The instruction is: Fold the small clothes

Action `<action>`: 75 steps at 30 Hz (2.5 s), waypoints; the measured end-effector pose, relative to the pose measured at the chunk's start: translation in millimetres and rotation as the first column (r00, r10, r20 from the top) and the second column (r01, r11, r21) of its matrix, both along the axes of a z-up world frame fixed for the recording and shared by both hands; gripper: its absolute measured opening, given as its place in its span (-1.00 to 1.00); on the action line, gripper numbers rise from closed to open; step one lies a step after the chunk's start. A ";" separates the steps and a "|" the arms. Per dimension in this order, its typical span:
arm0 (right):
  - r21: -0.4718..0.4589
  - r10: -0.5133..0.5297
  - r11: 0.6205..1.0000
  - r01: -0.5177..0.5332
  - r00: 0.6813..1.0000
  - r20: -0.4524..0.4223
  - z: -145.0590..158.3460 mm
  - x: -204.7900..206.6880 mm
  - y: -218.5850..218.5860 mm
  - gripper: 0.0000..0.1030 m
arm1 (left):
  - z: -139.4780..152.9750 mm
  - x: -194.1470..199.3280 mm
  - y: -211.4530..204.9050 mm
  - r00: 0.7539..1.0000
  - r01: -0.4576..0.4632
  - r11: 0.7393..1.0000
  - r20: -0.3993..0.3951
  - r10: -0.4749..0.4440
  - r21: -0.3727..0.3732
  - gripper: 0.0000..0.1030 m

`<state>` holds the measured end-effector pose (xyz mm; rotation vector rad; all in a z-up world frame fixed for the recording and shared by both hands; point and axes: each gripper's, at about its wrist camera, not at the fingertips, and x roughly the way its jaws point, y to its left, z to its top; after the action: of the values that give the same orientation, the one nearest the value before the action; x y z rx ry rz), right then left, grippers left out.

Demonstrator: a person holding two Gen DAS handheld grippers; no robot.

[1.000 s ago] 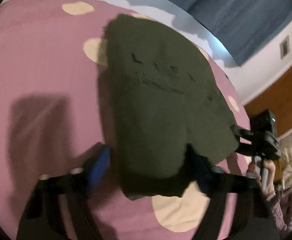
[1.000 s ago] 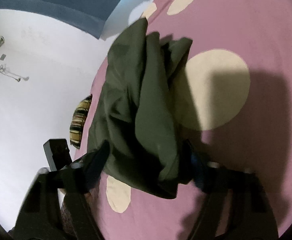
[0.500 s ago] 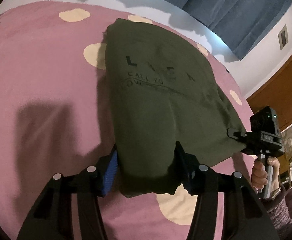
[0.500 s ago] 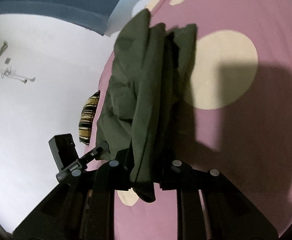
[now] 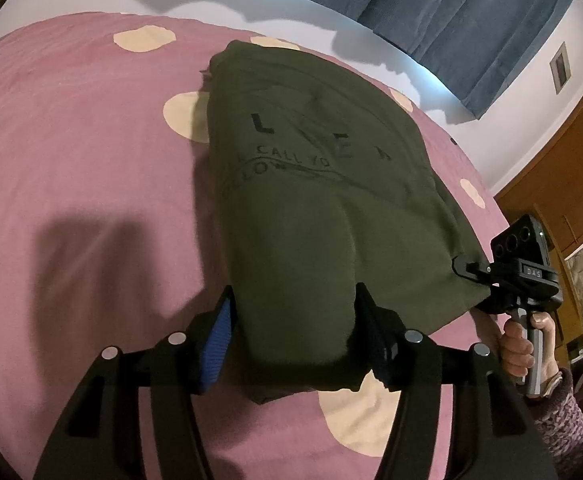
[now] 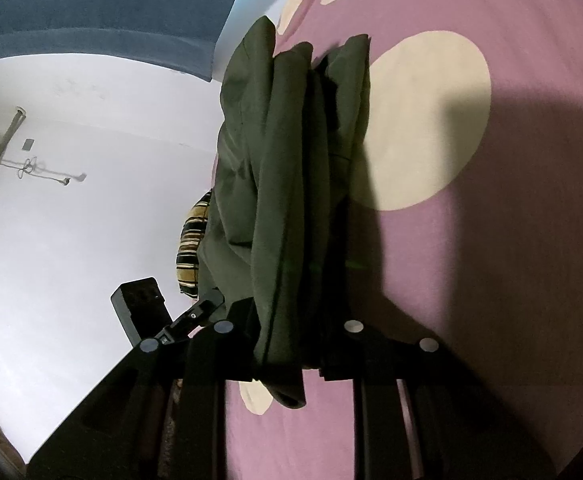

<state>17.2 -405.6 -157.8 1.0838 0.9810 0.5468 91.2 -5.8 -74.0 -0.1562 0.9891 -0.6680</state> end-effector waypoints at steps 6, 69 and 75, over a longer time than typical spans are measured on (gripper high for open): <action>0.017 -0.003 1.000 0.003 1.000 0.009 0.6 -1.1 0.7 -0.65 | -2.8 3.0 2.3 1.000 -0.018 1.000 0.005 0.018 0.006 0.45; -0.817 -0.082 0.558 0.147 0.989 0.122 60.6 -98.2 101.3 0.82 | 44.5 -143.3 -20.0 0.896 -0.345 0.897 0.380 0.228 0.277 0.69; -0.816 -0.082 0.561 0.140 0.990 0.114 58.8 -97.1 99.6 0.82 | 44.2 -143.8 -21.4 0.901 -0.339 0.901 0.368 0.228 0.271 0.69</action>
<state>-79.9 -306.1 -99.0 0.2531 0.9406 -0.0348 -52.6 -27.2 -29.8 0.1028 0.7207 -0.2352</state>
